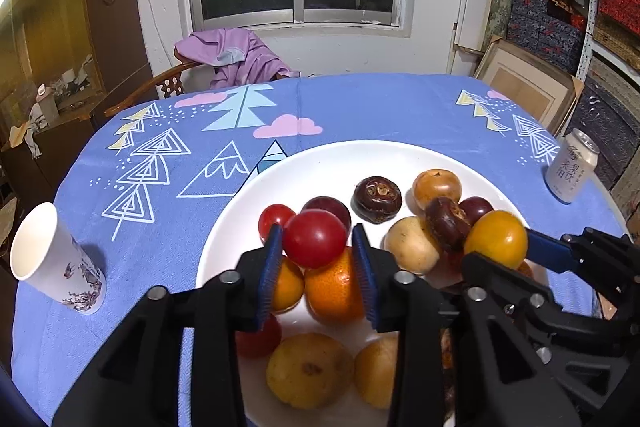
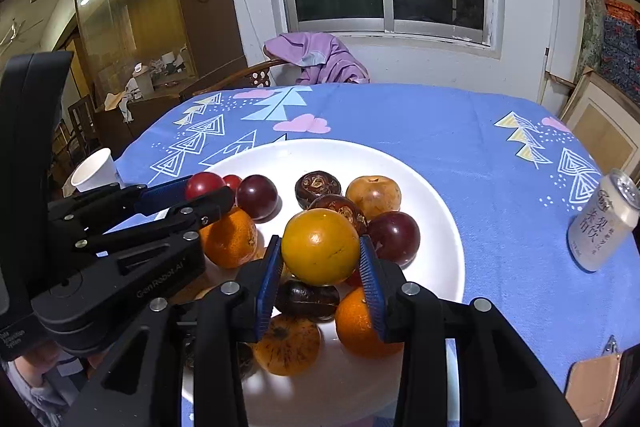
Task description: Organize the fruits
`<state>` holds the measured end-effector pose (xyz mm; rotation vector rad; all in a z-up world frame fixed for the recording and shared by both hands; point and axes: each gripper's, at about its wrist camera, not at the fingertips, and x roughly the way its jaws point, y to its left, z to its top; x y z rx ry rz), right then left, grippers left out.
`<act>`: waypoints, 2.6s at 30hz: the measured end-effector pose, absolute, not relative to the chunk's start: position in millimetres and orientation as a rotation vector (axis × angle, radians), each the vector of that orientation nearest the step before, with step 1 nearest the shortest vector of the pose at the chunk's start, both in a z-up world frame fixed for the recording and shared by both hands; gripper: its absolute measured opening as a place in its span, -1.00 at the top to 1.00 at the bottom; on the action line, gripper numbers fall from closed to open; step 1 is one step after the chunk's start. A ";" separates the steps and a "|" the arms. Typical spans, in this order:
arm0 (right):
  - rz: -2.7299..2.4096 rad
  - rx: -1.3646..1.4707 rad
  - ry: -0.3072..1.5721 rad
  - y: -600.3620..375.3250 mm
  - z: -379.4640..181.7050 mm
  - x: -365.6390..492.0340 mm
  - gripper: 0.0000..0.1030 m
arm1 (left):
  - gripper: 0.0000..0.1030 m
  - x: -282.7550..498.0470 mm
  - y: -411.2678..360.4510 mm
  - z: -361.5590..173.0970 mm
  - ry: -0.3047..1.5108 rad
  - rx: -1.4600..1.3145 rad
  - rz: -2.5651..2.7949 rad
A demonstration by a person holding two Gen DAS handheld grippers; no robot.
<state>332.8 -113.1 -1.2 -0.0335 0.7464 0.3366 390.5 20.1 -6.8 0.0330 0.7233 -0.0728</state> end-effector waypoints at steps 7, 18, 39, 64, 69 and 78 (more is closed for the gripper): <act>0.290 -0.068 0.725 -111.9 -4.9 332.0 0.04 | -0.11 386.6 20.0 -10.0 0.695 0.058 -0.033; 0.286 -0.019 0.653 -124.9 26.5 288.9 -0.36 | -0.49 337.1 30.2 10.2 0.651 0.057 -0.011; 0.155 0.028 0.562 -170.5 15.0 129.0 -0.93 | -0.92 172.0 21.5 2.3 0.613 0.057 -0.068; 0.102 -0.025 0.548 -166.9 15.8 128.2 -0.93 | -0.92 167.8 12.4 -1.8 0.654 0.097 -0.031; 0.101 -0.027 0.553 -166.8 15.1 128.9 -0.93 | -0.92 165.6 17.3 1.5 0.631 0.082 -0.007; 0.102 -0.030 0.557 -165.7 13.9 129.0 -0.93 | -0.92 165.2 19.5 3.5 0.628 0.070 -0.014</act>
